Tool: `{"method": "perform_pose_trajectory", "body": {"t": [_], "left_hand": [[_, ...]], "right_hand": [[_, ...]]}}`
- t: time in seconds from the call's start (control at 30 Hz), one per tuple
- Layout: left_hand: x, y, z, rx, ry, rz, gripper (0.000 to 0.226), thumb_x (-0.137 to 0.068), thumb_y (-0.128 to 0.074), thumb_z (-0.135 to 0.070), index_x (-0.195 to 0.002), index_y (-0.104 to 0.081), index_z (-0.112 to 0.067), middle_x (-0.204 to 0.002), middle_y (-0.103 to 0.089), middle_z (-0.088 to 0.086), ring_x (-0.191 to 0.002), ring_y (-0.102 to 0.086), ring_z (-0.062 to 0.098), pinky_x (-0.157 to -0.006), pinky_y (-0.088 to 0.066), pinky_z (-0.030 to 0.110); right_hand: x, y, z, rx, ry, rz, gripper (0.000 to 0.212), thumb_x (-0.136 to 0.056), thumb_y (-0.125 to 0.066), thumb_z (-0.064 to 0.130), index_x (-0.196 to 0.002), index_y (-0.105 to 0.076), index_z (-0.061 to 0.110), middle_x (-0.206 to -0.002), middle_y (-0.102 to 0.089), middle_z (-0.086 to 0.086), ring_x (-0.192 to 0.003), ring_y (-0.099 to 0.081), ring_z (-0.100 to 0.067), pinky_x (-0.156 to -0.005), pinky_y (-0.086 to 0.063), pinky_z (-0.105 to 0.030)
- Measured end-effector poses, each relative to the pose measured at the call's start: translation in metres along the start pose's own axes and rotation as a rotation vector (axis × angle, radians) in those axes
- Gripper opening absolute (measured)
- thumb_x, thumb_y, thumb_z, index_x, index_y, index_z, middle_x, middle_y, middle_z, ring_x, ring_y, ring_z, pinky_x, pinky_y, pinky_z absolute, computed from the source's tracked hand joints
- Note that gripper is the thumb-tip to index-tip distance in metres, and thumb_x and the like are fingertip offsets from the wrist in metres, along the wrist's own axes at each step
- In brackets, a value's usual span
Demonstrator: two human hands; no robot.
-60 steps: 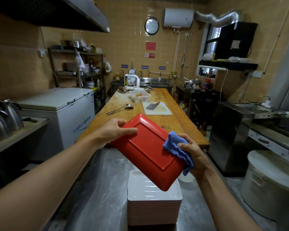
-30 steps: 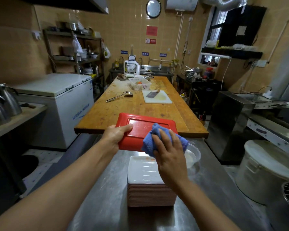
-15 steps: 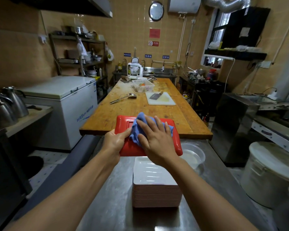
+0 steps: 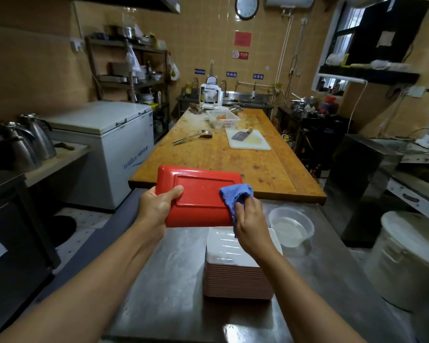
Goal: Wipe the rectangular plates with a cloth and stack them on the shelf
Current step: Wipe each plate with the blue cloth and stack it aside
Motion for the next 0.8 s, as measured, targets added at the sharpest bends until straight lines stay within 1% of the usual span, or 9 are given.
{"method": "perform_pose_trajectory", "body": {"t": [0.07,0.13,0.23,0.33,0.43,0.57,0.63,0.7,0.8], "left_hand": [[-0.003,0.014,0.006,0.015,0.018,-0.047,0.015,-0.081,-0.068,-0.003,-0.085,-0.060,-0.015,-0.080,-0.064,0.008,-0.069,-0.062,0.021,-0.063,-0.055,0.033],[-0.008,0.030,0.009,0.004,0.013,-0.103,0.016,-0.079,-0.070,-0.005,-0.090,-0.062,-0.014,-0.081,-0.065,0.008,-0.071,-0.062,0.022,-0.073,-0.054,0.038],[-0.016,0.055,0.006,-0.047,-0.048,-0.161,0.018,-0.079,-0.071,-0.005,-0.092,-0.062,-0.013,-0.084,-0.065,0.008,-0.073,-0.061,0.022,-0.078,-0.053,0.039],[-0.019,0.075,-0.005,-0.127,-0.165,-0.187,0.022,-0.079,-0.072,-0.007,-0.098,-0.061,-0.012,-0.091,-0.065,0.010,-0.073,-0.061,0.018,-0.071,-0.051,0.031],[-0.013,0.084,-0.019,-0.501,-0.413,-0.176,0.022,-0.079,-0.073,-0.011,-0.097,-0.062,-0.014,-0.086,-0.065,0.003,-0.072,-0.059,0.015,-0.070,-0.047,0.028],[0.000,0.083,0.004,-1.136,-0.643,-0.156,0.024,-0.075,-0.076,-0.025,-0.090,-0.061,-0.013,-0.081,-0.068,0.006,-0.074,-0.063,0.029,-0.059,-0.041,0.029],[0.001,0.080,0.030,-1.290,-0.726,-0.055,0.026,-0.070,-0.081,-0.022,-0.079,-0.057,-0.013,-0.074,-0.064,0.005,-0.065,-0.061,0.031,-0.052,-0.033,0.027],[0.002,0.079,0.058,-1.401,-0.821,0.078,0.034,-0.057,-0.087,-0.015,-0.070,-0.056,-0.014,-0.065,-0.060,0.002,-0.053,-0.058,0.027,-0.042,-0.035,0.024],[-0.005,0.085,0.099,-1.526,-0.891,0.197,0.031,-0.053,-0.082,-0.005,-0.065,-0.056,-0.016,-0.061,-0.059,0.001,-0.051,-0.058,0.027,-0.035,-0.037,0.024]], "right_hand": [[0.010,-0.011,-0.002,-0.005,-0.016,0.021,0.052,-0.086,-0.019,0.031,-0.098,-0.055,-0.004,-0.105,-0.052,-0.027,-0.092,-0.045,-0.037,-0.075,-0.035,-0.039],[0.014,-0.026,-0.014,-0.043,-0.109,0.052,0.025,-0.092,-0.034,0.016,-0.099,-0.053,0.003,-0.099,-0.052,-0.020,-0.082,-0.045,-0.026,-0.065,-0.028,-0.028],[0.018,-0.046,-0.022,-0.063,-0.166,0.098,0.014,-0.086,-0.043,-0.001,-0.084,-0.051,0.011,-0.083,-0.055,-0.007,-0.072,-0.054,-0.023,-0.056,-0.035,-0.021],[0.013,-0.059,-0.022,-0.071,-0.193,0.102,0.018,-0.079,-0.038,0.016,-0.081,-0.055,0.015,-0.083,-0.065,-0.008,-0.074,-0.061,-0.027,-0.063,-0.049,-0.031],[0.006,-0.062,-0.015,-0.114,-0.221,0.081,0.018,-0.080,-0.035,0.019,-0.082,-0.052,0.018,-0.079,-0.064,-0.009,-0.069,-0.061,-0.030,-0.063,-0.052,-0.041],[0.000,-0.066,-0.011,-0.124,-0.224,0.079,0.019,-0.091,-0.042,0.008,-0.097,-0.056,0.018,-0.080,-0.060,-0.008,-0.068,-0.058,-0.028,-0.060,-0.048,-0.033],[-0.001,-0.071,-0.015,-0.112,-0.222,0.097,0.021,-0.091,-0.042,0.009,-0.101,-0.057,0.020,-0.082,-0.061,-0.010,-0.071,-0.059,-0.030,-0.062,-0.049,-0.036],[0.001,-0.075,-0.020,-0.112,-0.221,0.104,0.021,-0.089,-0.041,0.013,-0.098,-0.057,0.024,-0.084,-0.063,-0.011,-0.074,-0.060,-0.030,-0.064,-0.051,-0.042],[0.005,-0.077,-0.029,-0.109,-0.229,0.103,0.019,-0.090,-0.040,0.015,-0.094,-0.056,0.025,-0.086,-0.063,-0.006,-0.076,-0.059,-0.029,-0.067,-0.051,-0.043]]}}
Point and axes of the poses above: each hand's wrist, its own x-axis away from the middle knuckle, its own y-axis out of the back of the hand, z = x × y, the point moved 6 cm from there along -x, towards the middle knuckle
